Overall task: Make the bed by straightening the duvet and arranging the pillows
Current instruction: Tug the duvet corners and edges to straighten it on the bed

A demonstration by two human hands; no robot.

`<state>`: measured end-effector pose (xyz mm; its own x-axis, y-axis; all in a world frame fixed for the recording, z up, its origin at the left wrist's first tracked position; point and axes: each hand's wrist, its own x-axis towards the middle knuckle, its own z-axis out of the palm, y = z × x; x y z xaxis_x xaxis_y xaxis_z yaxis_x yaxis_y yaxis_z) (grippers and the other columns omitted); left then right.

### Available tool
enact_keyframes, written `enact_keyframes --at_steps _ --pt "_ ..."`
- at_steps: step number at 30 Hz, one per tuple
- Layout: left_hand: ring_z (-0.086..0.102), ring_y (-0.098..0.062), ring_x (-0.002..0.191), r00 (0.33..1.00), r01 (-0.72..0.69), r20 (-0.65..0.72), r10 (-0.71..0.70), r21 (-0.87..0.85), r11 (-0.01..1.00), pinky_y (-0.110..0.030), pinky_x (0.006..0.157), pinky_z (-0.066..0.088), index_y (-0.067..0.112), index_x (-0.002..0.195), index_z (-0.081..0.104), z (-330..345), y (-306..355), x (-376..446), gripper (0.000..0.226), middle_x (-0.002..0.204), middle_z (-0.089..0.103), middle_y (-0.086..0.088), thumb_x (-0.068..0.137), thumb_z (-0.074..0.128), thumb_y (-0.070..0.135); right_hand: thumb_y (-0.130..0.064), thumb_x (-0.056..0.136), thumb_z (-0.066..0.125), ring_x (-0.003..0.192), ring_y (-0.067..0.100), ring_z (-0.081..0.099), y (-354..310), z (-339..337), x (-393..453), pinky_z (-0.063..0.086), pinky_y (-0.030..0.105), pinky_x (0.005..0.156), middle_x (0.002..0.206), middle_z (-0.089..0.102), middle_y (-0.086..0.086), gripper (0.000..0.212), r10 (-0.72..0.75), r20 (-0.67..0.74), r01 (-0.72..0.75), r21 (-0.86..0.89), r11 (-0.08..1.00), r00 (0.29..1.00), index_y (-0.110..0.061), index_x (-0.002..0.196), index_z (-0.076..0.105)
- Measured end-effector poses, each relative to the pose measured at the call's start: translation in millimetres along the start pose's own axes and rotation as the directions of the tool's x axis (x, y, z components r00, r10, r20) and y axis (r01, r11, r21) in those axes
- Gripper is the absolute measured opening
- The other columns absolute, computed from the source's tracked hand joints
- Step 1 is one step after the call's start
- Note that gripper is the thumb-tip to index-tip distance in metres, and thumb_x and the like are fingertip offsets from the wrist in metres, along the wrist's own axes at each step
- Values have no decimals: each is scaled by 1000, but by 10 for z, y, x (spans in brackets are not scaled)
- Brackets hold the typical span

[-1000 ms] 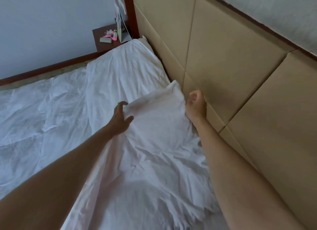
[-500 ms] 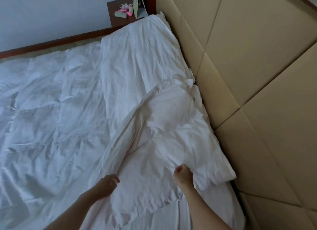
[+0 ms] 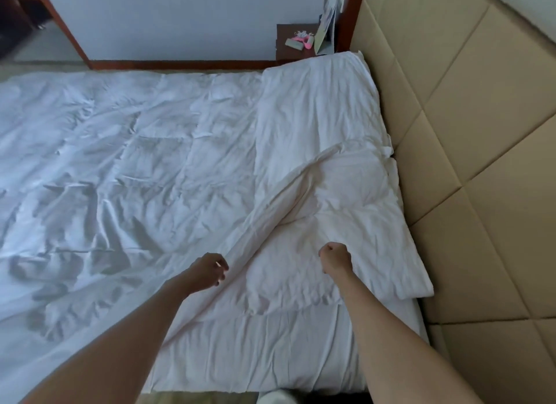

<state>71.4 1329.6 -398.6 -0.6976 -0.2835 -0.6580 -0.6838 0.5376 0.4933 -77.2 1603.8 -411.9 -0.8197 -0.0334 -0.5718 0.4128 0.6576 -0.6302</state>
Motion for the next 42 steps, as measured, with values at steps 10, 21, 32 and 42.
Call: enact_keyframes --at_steps 10,21,32,42 --pt "66 -19 65 987 15 -156 -42 -171 985 -19 48 43 9 91 64 -305 -1451 -1541 23 83 71 -10 89 42 0 -3 91 39 63 21 53 -322 1069 -1675 56 38 70 73 58 9 28 -183 133 190 -43 981 974 -6 72 59" --pt "66 -17 65 967 77 -206 -146 -309 948 -17 49 44 11 87 64 -279 -2452 -2005 24 83 72 -8 89 42 -1 -2 92 38 51 19 50 -254 2096 -2099 46 25 49 73 64 11 30 -127 248 156 -100 983 960 -3 74 61" --pt "65 -17 72 953 191 -173 -250 -298 935 -31 73 56 13 91 64 -524 -3095 -1398 24 87 71 -10 92 43 1 -23 84 68 98 28 58 -147 3369 -1323 53 34 60 114 56 13 46 258 323 -300 87 950 911 -4 123 53" --pt "66 -16 78 969 208 -73 -235 -265 941 -31 75 56 16 94 63 -368 -2994 -788 24 87 70 -4 94 42 5 -38 74 84 123 27 53 -55 3797 -911 48 38 98 141 49 6 95 414 367 -539 372 755 833 -13 150 33"
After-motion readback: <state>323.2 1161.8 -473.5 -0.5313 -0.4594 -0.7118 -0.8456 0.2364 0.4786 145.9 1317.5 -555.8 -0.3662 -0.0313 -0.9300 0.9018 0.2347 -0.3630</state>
